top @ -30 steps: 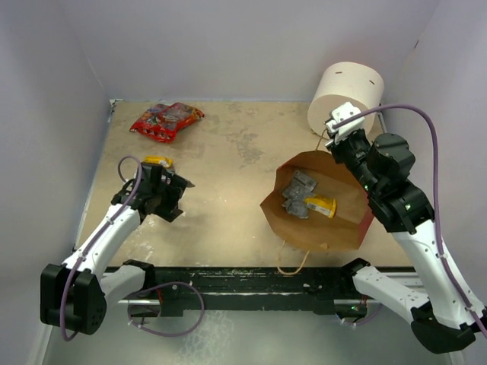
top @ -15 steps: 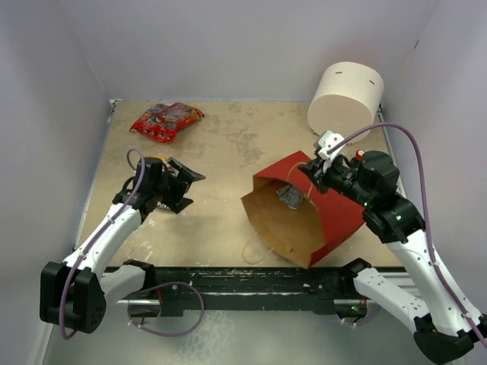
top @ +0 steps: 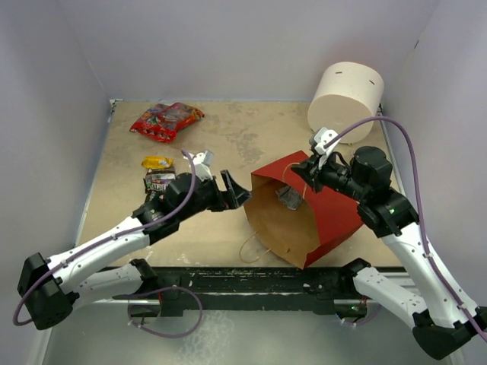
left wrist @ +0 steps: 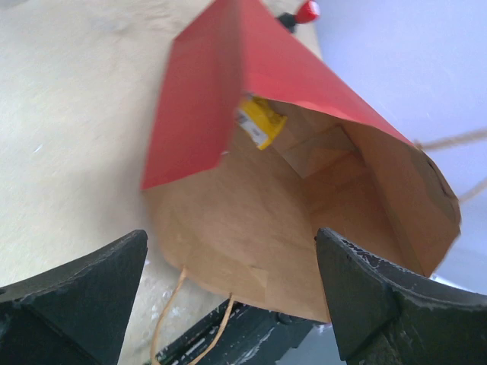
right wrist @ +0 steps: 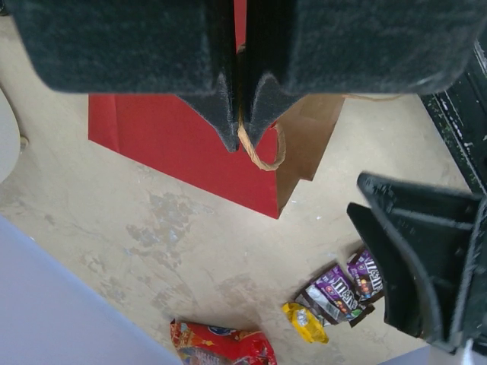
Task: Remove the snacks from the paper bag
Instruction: Take out the snack from the paper bag.
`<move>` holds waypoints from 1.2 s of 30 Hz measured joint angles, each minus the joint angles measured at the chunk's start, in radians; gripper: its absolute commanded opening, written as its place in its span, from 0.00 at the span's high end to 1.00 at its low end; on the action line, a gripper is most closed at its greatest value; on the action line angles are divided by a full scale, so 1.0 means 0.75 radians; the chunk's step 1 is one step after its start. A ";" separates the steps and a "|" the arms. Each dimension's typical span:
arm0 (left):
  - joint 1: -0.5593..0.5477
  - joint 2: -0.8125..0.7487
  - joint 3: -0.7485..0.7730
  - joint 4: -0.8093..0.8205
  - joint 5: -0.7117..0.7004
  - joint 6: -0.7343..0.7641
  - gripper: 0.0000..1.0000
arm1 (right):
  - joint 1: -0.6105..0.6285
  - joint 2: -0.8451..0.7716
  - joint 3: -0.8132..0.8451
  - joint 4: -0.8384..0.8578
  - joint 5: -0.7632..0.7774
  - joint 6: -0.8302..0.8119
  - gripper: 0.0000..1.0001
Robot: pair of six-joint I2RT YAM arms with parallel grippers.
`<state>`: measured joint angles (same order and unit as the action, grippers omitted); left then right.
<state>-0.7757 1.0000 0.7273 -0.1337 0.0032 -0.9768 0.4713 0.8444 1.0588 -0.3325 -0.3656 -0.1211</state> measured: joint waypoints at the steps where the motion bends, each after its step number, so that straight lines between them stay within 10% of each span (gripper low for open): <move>1: -0.057 -0.006 0.001 0.037 -0.030 0.057 0.08 | 0.000 0.004 0.005 0.000 -0.002 0.000 1.00; 12: -0.622 0.337 -0.007 0.611 -0.080 1.132 0.10 | 0.000 0.009 0.061 -0.052 -0.036 -0.006 1.00; 20: -0.576 0.707 0.035 0.828 0.056 1.776 0.19 | 0.000 0.015 0.178 -0.170 -0.136 -0.079 1.00; 36: -0.450 1.207 0.452 0.877 0.289 2.289 0.33 | 0.000 0.086 0.267 -0.328 -0.349 -0.214 1.00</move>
<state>-1.1133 1.9053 1.0660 0.5243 0.2199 0.7403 0.4713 0.9092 1.2587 -0.5785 -0.6273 -0.2817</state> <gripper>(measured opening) 0.665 0.009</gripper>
